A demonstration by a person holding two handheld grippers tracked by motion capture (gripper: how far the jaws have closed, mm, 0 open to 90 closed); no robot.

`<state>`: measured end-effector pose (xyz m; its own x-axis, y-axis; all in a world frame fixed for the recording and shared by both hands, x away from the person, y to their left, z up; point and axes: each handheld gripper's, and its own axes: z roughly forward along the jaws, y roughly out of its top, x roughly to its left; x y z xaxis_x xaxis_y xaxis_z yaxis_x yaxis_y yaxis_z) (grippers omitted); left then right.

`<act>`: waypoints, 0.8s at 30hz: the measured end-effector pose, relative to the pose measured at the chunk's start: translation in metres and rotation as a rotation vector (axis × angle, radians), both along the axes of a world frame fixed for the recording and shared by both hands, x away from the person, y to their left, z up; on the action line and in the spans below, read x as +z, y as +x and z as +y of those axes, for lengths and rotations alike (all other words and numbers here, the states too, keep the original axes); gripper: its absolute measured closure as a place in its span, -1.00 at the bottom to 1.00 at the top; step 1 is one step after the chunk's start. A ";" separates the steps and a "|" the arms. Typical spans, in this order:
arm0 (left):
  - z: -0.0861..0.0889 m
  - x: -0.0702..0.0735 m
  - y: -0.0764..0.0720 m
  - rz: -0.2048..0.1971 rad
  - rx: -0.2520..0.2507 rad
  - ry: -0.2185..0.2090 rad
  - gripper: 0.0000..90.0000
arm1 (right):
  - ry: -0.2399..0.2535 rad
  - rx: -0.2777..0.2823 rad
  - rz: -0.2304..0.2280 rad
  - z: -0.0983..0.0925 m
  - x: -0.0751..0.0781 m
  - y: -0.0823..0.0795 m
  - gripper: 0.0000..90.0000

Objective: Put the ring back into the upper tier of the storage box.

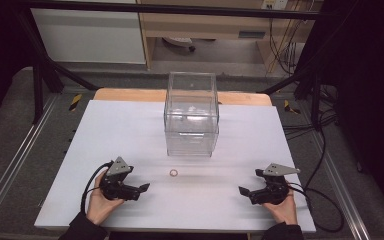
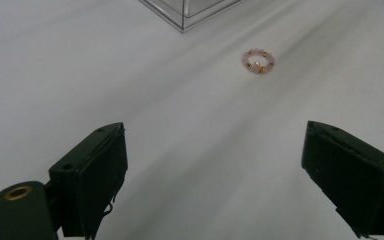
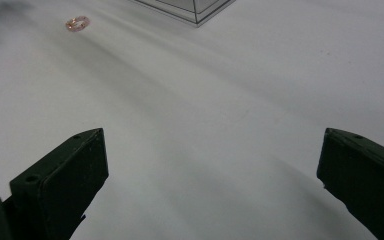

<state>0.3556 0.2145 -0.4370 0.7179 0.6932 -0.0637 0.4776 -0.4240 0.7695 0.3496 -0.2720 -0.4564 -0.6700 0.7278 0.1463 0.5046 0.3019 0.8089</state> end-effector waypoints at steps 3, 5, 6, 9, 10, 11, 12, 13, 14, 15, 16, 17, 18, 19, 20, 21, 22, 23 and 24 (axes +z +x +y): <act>-0.007 0.001 0.002 0.002 -0.001 -0.003 -0.73 | 0.001 0.001 0.001 0.000 0.000 0.000 -0.99; -0.011 0.003 0.004 0.002 0.000 -0.004 -0.73 | 0.000 0.000 0.001 0.000 0.000 0.000 -0.99; -0.013 0.003 0.005 0.003 0.000 -0.008 -0.72 | 0.000 0.001 0.001 0.000 0.000 0.000 -0.99; -0.020 0.005 0.009 0.007 0.004 -0.009 -0.70 | -0.001 0.001 0.000 0.000 0.000 0.000 -0.99; -0.022 0.005 0.010 0.009 0.006 -0.009 -0.69 | -0.001 0.001 0.000 0.000 0.000 0.000 -0.99; -0.024 0.005 0.012 0.010 0.008 -0.007 -0.68 | -0.001 0.001 0.000 0.000 0.000 0.000 -0.99; -0.026 0.006 0.013 0.011 0.009 -0.006 -0.67 | -0.002 0.001 -0.001 0.000 0.000 0.000 -0.99; -0.028 0.006 0.015 0.013 0.010 -0.007 -0.65 | -0.002 0.002 -0.001 0.000 0.000 0.000 -0.99; -0.030 0.006 0.016 0.015 0.014 -0.009 -0.65 | -0.002 0.002 -0.001 0.000 0.000 0.000 -0.99; -0.031 0.006 0.017 0.016 0.015 -0.010 -0.62 | -0.001 0.001 0.000 0.000 0.000 0.000 -0.99; -0.033 0.006 0.018 0.017 0.014 -0.012 -0.62 | -0.001 0.001 0.000 0.000 0.000 0.000 -0.99; -0.035 0.006 0.020 0.021 0.015 -0.013 -0.60 | -0.001 0.001 0.000 0.000 0.000 0.000 -0.99; -0.036 0.006 0.021 0.019 0.016 -0.012 -0.59 | 0.000 0.001 -0.001 0.000 0.000 0.000 -0.99; -0.038 0.006 0.022 0.020 0.018 -0.010 -0.56 | -0.002 0.001 -0.001 0.000 0.000 0.000 -0.99; -0.040 0.006 0.024 0.022 0.021 -0.009 -0.54 | -0.002 0.001 -0.001 0.000 -0.001 0.000 -0.99; -0.041 0.006 0.025 0.024 0.023 -0.009 -0.54 | -0.002 0.001 -0.001 0.000 -0.001 0.000 -0.99; -0.043 0.006 0.026 0.025 0.024 -0.009 -0.53 | -0.002 0.002 -0.001 0.000 -0.001 0.000 -0.99; -0.045 0.006 0.027 0.026 0.025 -0.007 -0.48 | -0.002 0.002 -0.002 0.000 0.000 0.000 -0.99; -0.047 0.006 0.028 0.026 0.026 -0.005 -0.48 | -0.002 0.002 -0.002 0.000 0.000 0.000 -0.99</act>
